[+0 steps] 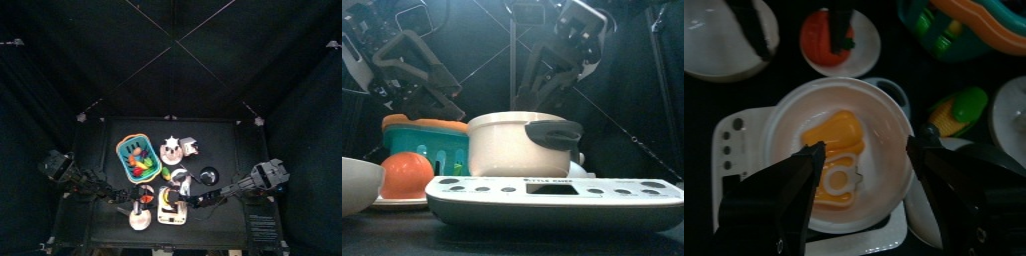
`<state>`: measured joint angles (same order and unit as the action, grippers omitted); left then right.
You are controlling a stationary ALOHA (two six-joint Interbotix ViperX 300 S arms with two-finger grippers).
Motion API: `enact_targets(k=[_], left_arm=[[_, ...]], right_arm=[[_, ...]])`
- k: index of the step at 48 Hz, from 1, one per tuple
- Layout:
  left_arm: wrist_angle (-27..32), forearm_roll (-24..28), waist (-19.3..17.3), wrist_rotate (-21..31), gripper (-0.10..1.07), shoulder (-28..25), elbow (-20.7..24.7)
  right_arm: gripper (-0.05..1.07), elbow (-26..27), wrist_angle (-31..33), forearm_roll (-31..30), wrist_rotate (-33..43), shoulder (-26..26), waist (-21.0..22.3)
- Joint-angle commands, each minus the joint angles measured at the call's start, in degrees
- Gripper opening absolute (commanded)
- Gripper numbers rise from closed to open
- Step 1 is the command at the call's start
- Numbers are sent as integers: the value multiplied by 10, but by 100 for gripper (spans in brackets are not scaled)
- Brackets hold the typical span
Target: Grab starfruit
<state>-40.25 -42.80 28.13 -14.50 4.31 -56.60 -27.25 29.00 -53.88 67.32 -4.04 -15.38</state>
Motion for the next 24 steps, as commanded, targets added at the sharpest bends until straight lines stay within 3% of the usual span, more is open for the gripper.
enact_targets(k=[1, 8, 16, 24], left_arm=[[-18, 2, 2, -1, 87, 21, 11], [-48, 4, 0, -3, 87, 70, 4], [-41, -4, -10, -2, 87, 134, -24], [60, -22, -104, -8, 87, 225, -45]], right_arm=[[96, 11, 3, -3, 1, 34, 1], [96, 10, 4, -10, 1, 47, 1], [96, -9, 4, -25, 1, 62, 1], [96, -28, 4, -5, 0, 63, 5]])
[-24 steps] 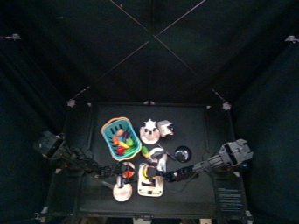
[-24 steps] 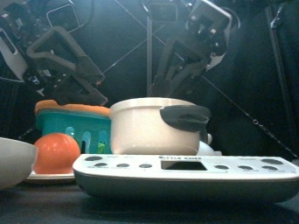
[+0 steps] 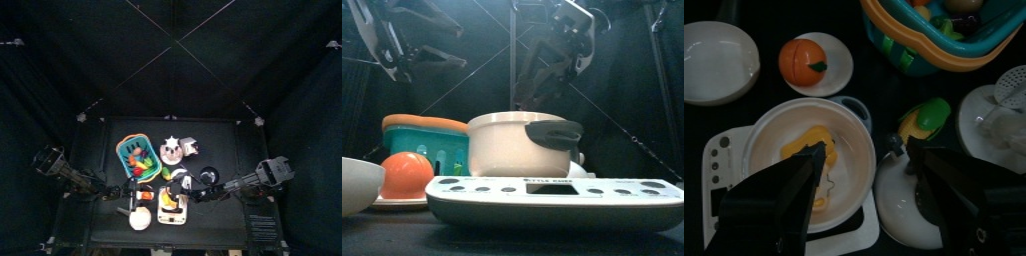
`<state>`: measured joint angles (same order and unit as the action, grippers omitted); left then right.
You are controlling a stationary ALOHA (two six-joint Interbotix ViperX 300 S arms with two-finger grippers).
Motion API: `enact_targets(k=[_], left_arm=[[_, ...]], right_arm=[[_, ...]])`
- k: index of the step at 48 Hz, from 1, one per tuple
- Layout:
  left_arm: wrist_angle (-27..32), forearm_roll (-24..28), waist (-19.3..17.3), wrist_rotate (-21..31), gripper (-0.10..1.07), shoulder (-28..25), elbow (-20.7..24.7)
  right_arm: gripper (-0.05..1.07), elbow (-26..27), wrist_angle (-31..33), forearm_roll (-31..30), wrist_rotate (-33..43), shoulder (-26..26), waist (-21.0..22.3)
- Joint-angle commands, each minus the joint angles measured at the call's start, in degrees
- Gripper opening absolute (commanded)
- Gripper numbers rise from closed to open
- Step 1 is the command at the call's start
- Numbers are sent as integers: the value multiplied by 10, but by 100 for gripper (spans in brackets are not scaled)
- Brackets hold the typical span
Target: Grab starfruit
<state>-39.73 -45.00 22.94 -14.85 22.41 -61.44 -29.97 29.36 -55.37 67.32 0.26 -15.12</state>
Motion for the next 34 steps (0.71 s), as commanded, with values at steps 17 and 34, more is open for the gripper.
enact_targets(k=[17, 34], left_arm=[[381, 174, -348, -105, 87, 115, 17], [375, 330, -443, -107, 90, 108, -24]], right_arm=[[96, -19, 0, 28, -1, 20, 4], [96, -21, 0, 31, -1, 18, 15]])
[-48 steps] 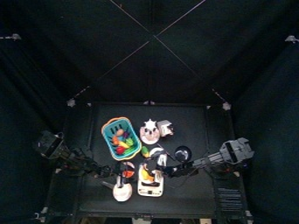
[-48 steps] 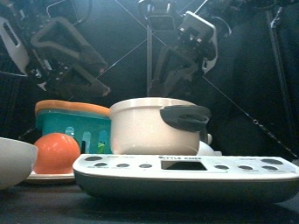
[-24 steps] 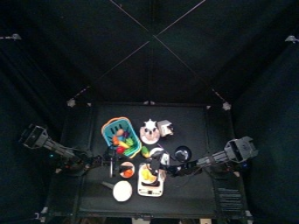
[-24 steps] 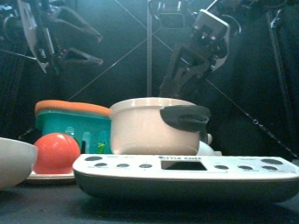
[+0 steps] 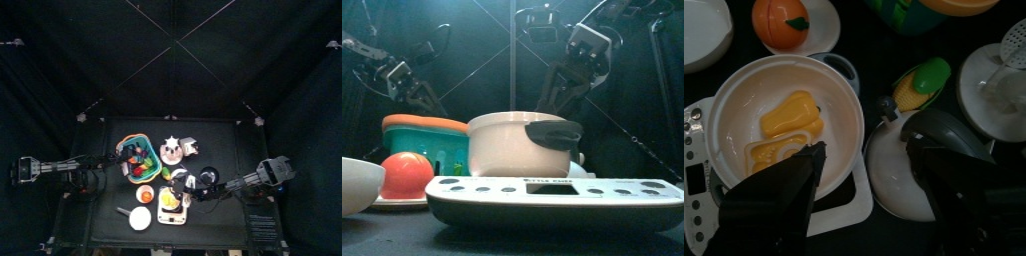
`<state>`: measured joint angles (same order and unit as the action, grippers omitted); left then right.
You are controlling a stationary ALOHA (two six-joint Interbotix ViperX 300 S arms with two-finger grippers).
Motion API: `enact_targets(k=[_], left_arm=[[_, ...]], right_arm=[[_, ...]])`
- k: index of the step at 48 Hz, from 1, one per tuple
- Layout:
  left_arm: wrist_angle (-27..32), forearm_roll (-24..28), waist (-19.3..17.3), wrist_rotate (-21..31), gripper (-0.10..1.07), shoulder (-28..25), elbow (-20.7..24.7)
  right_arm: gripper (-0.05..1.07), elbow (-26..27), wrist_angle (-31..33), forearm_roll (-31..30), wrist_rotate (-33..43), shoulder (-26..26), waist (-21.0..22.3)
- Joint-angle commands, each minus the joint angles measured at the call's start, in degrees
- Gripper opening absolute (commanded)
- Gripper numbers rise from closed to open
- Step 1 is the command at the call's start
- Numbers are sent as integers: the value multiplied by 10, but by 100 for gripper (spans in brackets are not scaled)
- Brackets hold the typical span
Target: Grab starfruit
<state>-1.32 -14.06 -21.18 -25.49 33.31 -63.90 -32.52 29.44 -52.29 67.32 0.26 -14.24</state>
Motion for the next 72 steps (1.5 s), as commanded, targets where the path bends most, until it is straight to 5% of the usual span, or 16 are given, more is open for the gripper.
enact_targets(k=[1, 15, 26, 38, 53, 72], left_arm=[[-11, 25, -2, 0, 90, -1, -1], [-2, 7, -10, 2, 102, -2, -8], [81, -12, -38, 1, 102, -29, 31], [97, 40, -33, -1, 102, -125, 93], [93, 126, 1, 0, 102, -186, 107], [59, 140, 21, 0, 101, -272, 142]], right_arm=[[96, 4, -1, 1, -1, 18, 7], [96, 0, 59, -11, -5, 29, 20], [96, -1, 90, -41, -6, 33, 22], [96, -6, 89, -55, 0, 50, 24], [96, -17, 86, -46, 1, 60, 24], [96, -18, 83, -43, 1, 53, 24]])
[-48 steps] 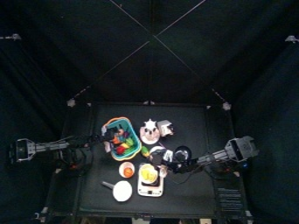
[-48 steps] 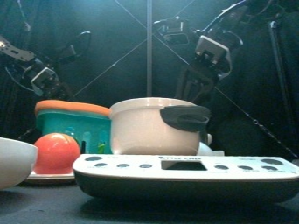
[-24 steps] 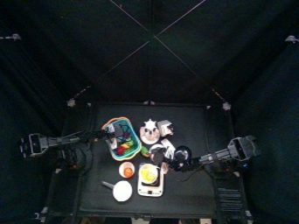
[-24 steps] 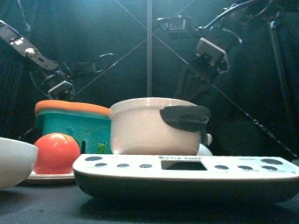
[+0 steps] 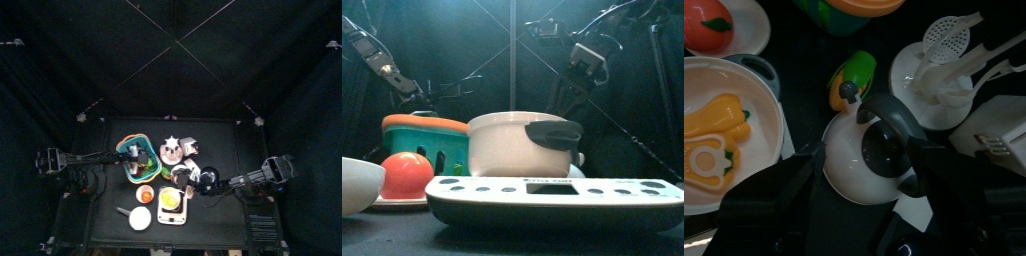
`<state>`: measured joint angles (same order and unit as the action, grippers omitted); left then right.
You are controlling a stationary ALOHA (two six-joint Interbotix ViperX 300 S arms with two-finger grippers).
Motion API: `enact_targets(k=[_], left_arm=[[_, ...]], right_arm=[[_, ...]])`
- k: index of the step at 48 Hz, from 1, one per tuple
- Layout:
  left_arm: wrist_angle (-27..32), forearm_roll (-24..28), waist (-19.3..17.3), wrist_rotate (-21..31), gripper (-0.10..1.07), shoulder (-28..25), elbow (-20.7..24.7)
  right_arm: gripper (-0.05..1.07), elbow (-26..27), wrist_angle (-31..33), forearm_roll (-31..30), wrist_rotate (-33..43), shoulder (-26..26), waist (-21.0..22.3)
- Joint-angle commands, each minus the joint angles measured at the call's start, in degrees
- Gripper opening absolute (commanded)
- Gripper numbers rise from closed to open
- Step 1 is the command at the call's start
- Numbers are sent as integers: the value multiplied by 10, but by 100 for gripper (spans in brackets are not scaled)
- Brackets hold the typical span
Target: Grab starfruit
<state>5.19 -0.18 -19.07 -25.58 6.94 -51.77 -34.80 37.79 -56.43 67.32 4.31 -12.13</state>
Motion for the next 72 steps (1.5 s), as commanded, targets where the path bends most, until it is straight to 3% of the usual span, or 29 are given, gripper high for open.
enact_targets(k=[1, 13, 23, 28, 52, 72], left_arm=[[-6, -1, 0, 1, 101, -17, 26], [-4, -15, 3, 3, 87, -62, 37], [-4, -16, 3, 4, 63, -44, 34], [4, -16, 4, 4, 57, -24, 33], [55, -49, 26, 4, 56, 137, -11], [33, -62, 30, 4, 56, 149, -27]], right_arm=[[96, 4, -1, -2, 1, 12, 3], [96, 4, -1, 0, 1, 11, 4], [96, 4, -1, 0, 1, 10, 4], [96, 1, -1, 4, 1, 10, 4], [96, -5, -1, 13, 0, 11, 4], [96, -4, -1, 20, 0, 9, 2]])
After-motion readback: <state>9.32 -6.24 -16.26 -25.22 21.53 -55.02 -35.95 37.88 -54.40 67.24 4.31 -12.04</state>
